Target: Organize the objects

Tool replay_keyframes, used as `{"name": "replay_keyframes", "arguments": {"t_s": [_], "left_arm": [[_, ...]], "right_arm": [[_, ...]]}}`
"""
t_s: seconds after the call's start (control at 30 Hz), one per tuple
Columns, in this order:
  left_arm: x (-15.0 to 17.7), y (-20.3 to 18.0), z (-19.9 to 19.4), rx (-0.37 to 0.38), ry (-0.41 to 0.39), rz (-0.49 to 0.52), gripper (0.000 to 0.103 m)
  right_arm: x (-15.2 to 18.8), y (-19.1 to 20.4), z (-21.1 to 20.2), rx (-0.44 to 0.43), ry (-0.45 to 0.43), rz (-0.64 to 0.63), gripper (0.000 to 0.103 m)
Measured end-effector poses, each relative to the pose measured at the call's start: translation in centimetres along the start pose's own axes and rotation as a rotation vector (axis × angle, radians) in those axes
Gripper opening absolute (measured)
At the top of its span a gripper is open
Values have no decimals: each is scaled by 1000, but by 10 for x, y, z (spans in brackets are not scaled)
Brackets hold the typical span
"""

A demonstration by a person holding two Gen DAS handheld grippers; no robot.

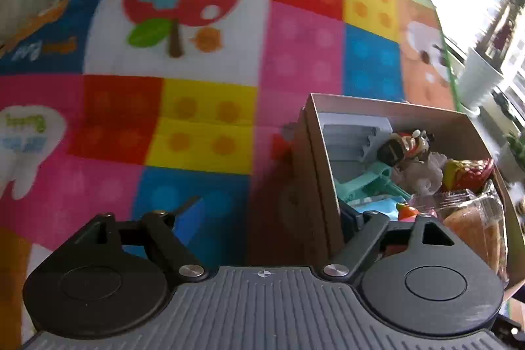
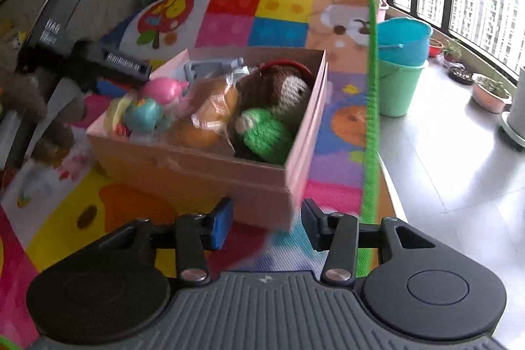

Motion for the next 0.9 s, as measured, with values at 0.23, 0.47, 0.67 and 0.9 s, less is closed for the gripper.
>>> {"name": "replay_keyframes", "arguments": {"t_s": [0.23, 0.47, 0.67, 0.9], "left_arm": [[-22, 49, 8, -58, -57, -30, 97], [-34, 70, 15, -54, -123, -16, 102], [-21, 61, -57, -90, -276, -8, 101], [105, 9, -143, 21, -245, -20, 101]], "right_arm": [[-25, 29, 37, -12, -25, -11, 47], [-38, 40, 57, 14, -37, -54, 51], [-27, 42, 37, 12, -30, -35, 82], [16, 39, 1, 37, -29, 67, 103]]}}
Point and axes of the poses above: each gripper's, at about its wrist camera, not at the fingertips, and z roughly the way its jaws point, y to its left, x to its underside, the point moved 7 cm from there along z, roughly the way its jaws point, and after that the axes turned 2 degrees about -y, right-handed, at the moved point
